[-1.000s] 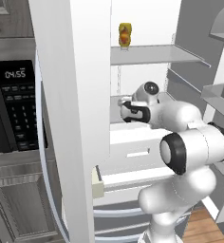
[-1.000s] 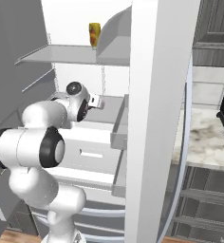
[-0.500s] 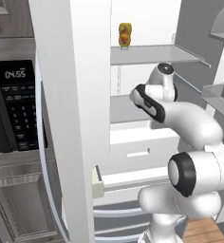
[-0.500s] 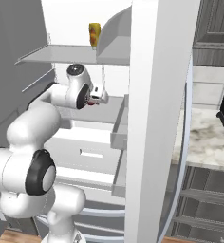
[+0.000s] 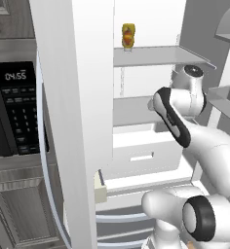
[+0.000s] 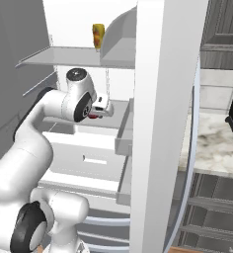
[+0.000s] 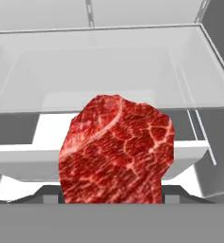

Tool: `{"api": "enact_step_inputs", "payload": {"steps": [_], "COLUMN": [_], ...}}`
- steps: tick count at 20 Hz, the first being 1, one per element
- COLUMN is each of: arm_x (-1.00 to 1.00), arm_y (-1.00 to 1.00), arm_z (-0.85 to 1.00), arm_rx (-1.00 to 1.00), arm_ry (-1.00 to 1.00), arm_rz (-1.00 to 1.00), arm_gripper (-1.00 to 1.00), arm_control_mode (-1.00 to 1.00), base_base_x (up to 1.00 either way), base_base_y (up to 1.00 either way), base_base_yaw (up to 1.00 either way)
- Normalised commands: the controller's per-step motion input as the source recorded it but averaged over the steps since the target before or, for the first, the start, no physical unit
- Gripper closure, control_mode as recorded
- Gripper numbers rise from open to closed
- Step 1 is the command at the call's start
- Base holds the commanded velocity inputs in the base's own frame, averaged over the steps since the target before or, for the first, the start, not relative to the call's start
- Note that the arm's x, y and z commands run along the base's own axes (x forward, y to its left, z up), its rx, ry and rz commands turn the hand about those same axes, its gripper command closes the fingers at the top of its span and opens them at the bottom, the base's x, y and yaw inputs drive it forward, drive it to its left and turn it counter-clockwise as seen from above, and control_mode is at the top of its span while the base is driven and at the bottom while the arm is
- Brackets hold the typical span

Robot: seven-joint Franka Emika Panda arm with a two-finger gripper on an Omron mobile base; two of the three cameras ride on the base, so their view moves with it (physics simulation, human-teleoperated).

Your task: Take the steak from the fridge and place it on the digital scale on the counter by the fridge. Wait a few seconds for a reading, then move it to the plate on the dining counter.

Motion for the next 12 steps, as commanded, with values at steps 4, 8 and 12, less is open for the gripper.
{"api": "enact_step_inputs", "payload": {"steps": [4, 8, 12], "arm_x": [-0.94, -0.90, -0.69], "arm_y": [-0.01, 0.01, 0.05], "arm_z": [0.12, 0.20, 0.30], "arm_rx": [0.00, 0.00, 0.00], "arm_ry": [0.00, 0.00, 0.00], "arm_rz": [0.08, 0.08, 0.04], "arm_gripper": [1.00, 1.00, 1.00], "arm_control_mode": [-1.00, -1.00, -1.00], "base_base_x": [0.00, 0.00, 0.00], "base_base_y": [0.00, 0.00, 0.00], "base_base_yaw": [0.00, 0.00, 0.00]}}
